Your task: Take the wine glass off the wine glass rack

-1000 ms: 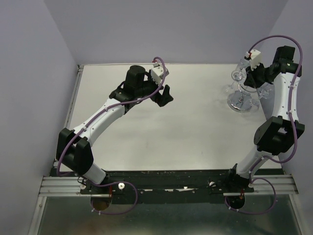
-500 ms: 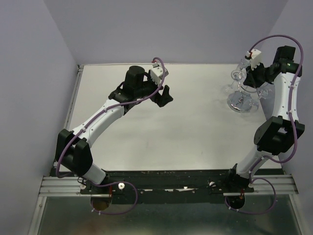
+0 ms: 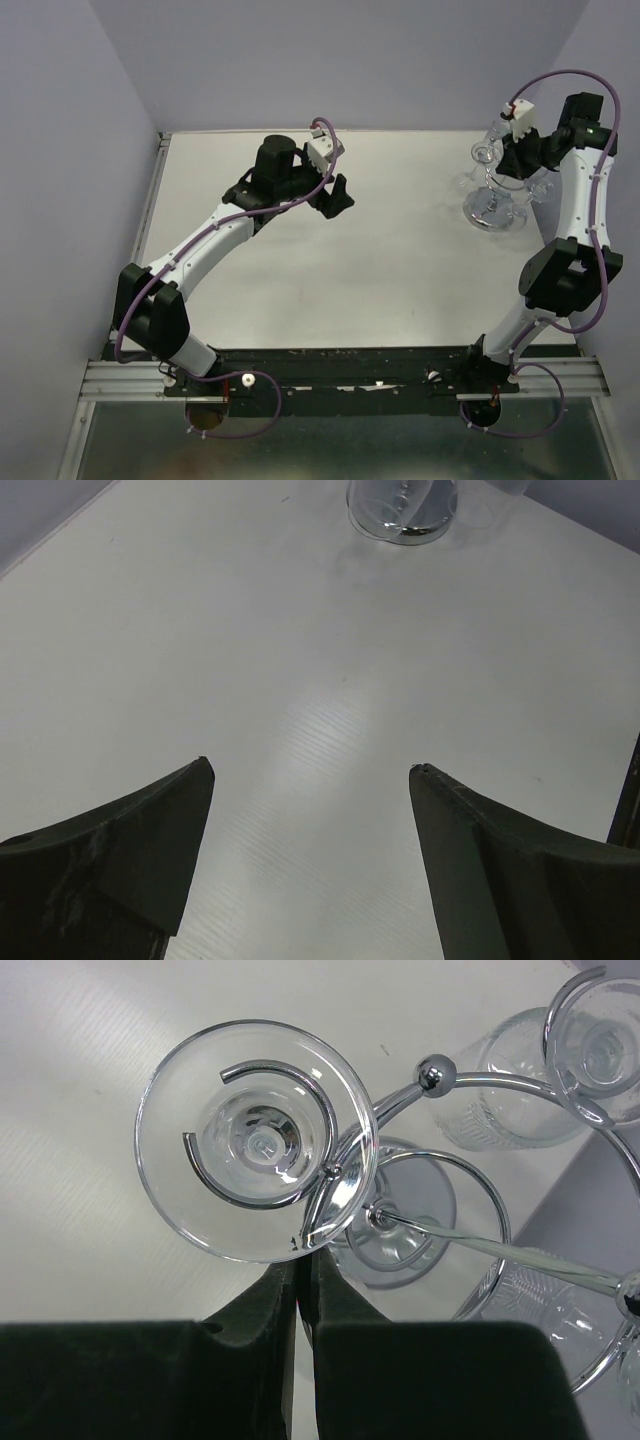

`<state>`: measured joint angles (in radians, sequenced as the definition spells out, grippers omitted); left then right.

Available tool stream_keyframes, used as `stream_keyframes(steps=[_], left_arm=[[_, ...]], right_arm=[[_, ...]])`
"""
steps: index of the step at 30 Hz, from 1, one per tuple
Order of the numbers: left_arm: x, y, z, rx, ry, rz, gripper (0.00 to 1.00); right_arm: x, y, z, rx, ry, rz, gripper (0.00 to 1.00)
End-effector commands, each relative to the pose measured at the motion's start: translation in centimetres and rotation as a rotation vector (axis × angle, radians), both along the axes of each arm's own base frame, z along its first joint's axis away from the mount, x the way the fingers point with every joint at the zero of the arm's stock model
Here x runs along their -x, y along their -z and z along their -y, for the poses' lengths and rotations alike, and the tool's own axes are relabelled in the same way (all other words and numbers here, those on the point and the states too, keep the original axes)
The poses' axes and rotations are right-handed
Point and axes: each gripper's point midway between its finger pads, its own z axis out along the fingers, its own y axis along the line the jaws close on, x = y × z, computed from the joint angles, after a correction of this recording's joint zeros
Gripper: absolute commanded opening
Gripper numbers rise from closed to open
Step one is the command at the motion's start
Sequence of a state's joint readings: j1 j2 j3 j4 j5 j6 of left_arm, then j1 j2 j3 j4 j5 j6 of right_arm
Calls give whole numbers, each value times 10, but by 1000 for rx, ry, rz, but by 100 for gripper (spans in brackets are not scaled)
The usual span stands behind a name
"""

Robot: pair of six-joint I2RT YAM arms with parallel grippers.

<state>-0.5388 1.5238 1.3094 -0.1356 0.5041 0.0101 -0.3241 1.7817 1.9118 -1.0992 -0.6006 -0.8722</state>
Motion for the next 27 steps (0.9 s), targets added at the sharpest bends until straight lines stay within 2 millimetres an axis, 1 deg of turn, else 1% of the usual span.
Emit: stream_keyframes(steps=[1, 9, 14, 19, 27], left_arm=[[2, -10, -1, 20, -10, 32, 95], [3, -9, 0, 35, -17, 10, 95], [4, -8, 0, 39, -15, 7, 95], [5, -6, 0, 42, -12, 3, 95], [5, -3, 2, 48, -10, -6, 95]], right_arm=[[10, -41, -36, -88, -79, 88, 1], [19, -50, -63, -115, -120, 99, 1], [26, -61, -81, -138, -142, 113, 1], [39, -72, -107, -158, -190, 124, 1], [65, -78, -152, -194, -285, 112, 1]])
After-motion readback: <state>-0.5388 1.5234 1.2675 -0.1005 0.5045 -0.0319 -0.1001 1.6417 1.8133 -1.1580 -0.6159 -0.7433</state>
